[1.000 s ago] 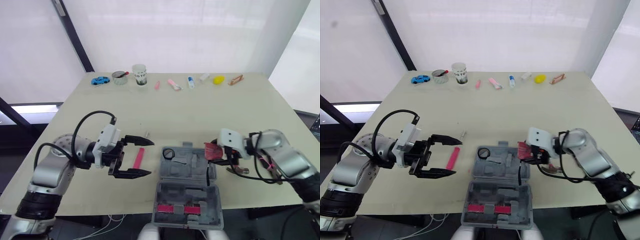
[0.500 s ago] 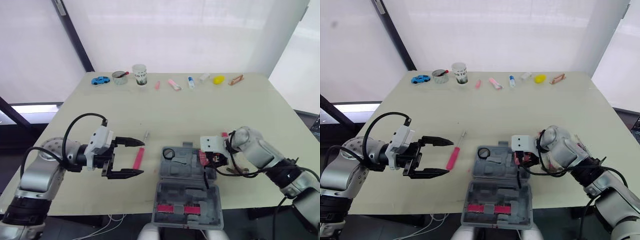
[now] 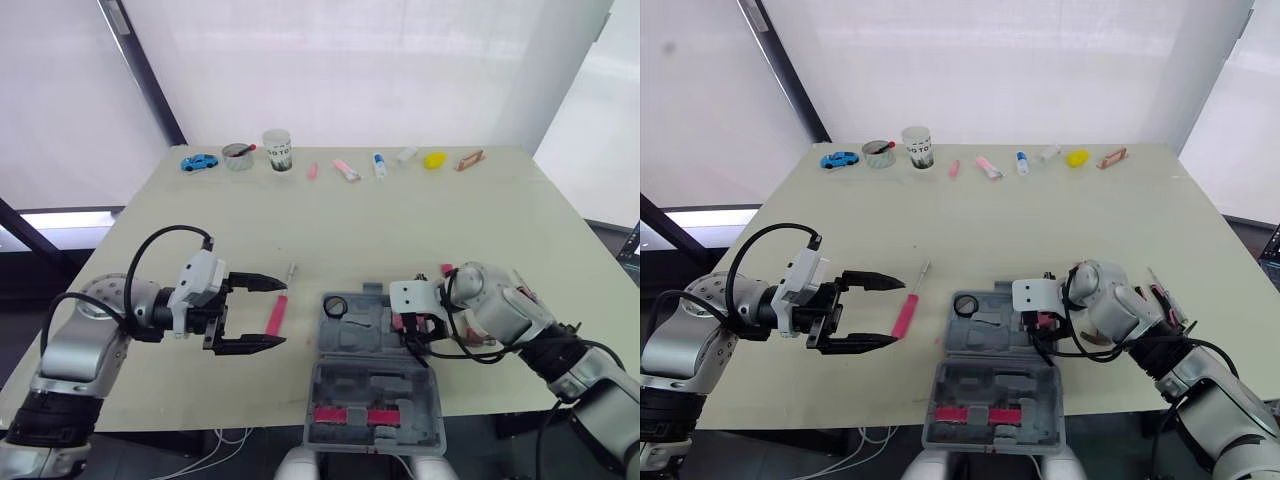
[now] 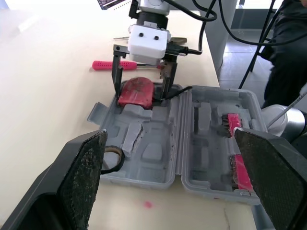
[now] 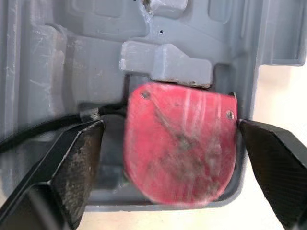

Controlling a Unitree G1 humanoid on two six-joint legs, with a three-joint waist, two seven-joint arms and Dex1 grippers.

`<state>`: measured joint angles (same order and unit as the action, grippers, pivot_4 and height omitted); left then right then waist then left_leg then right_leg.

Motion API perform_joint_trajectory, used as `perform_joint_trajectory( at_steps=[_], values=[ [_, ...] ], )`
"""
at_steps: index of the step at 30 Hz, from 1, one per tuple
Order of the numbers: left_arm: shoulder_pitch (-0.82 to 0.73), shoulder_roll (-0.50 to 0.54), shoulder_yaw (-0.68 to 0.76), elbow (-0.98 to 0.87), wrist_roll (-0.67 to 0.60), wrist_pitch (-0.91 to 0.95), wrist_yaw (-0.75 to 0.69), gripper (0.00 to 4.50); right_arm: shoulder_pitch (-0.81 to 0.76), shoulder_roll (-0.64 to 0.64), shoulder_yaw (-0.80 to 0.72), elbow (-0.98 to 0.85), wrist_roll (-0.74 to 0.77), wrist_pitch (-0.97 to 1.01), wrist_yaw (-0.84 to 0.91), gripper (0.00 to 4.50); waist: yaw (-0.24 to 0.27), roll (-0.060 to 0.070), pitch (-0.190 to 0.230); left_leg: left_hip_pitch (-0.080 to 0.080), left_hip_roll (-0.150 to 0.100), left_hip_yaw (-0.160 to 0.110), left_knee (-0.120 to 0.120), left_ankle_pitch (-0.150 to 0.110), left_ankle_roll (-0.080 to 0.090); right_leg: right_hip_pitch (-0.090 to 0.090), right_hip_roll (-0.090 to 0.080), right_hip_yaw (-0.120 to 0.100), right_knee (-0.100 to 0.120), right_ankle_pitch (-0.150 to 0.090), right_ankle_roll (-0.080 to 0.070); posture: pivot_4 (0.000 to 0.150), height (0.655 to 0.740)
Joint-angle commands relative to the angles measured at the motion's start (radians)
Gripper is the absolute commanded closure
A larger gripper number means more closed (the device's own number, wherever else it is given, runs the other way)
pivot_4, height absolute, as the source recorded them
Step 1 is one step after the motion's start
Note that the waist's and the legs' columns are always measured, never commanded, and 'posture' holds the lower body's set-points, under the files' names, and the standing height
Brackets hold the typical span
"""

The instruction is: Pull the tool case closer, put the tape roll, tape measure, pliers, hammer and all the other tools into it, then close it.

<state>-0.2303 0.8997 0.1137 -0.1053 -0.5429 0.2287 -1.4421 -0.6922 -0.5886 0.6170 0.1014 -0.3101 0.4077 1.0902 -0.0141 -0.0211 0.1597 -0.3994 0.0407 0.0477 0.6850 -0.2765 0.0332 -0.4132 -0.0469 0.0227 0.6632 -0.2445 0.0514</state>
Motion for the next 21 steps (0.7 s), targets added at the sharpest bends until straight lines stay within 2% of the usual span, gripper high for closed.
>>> perform_joint_trajectory(
  at_steps=[1,10,13,16,19,21],
  values=[
    [0.004,0.003,0.014,-0.03,-0.013,-0.002,0.0,0.0,0.007,-0.038,-0.061,-0.088,-0.01,0.015,-0.01,0.04,0.0,0.0,0.0,0.0,0.0,0.0,0.0,0.0,0.0,0.0,0.0,0.0,0.0,0.0,0.0,0.15,0.74],
    [0.021,0.002,0.017,-0.052,-0.021,0.006,0.005,0.0,0.162,-0.161,-0.233,-0.308,0.097,0.089,0.018,0.04,0.005,0.0,0.0,-0.002,0.0,0.0,-0.001,0.0,0.0,0.0,0.0,-0.001,-0.001,0.0,0.0,0.15,0.74],
    [0.02,0.001,0.014,-0.053,-0.022,0.009,0.005,0.0,0.251,-0.147,-0.338,-0.334,0.181,0.066,-0.023,0.04,0.001,0.0,0.0,-0.002,0.0,0.0,-0.001,0.0,0.0,0.0,0.0,-0.001,-0.002,0.0,0.0,0.15,0.74],
    [0.011,-0.003,0.005,-0.047,-0.02,0.009,0.005,0.0,0.303,-0.065,-0.44,-0.325,0.28,0.057,-0.092,0.04,-0.001,0.0,0.001,-0.001,0.0,0.0,-0.001,0.0,0.0,0.0,0.0,-0.001,-0.001,0.0,0.0,0.15,0.74],
    [-0.004,-0.009,-0.004,-0.037,-0.017,0.008,0.003,0.0,0.346,0.016,-0.503,-0.264,0.36,-0.038,-0.134,0.76,0.0,0.0,0.0,0.0,0.0,0.0,-0.001,0.0,0.0,0.0,0.0,0.0,0.0,0.0,0.0,0.15,0.74],
    [-0.012,-0.011,-0.006,-0.031,-0.015,0.009,0.0,0.0,0.366,0.036,-0.507,-0.235,0.371,-0.062,-0.149,1.76,0.002,0.0,0.0,0.0,0.0,0.0,-0.001,0.0,0.0,0.001,0.0,0.0,0.0,0.0,0.0,0.15,0.74]
  ],
)
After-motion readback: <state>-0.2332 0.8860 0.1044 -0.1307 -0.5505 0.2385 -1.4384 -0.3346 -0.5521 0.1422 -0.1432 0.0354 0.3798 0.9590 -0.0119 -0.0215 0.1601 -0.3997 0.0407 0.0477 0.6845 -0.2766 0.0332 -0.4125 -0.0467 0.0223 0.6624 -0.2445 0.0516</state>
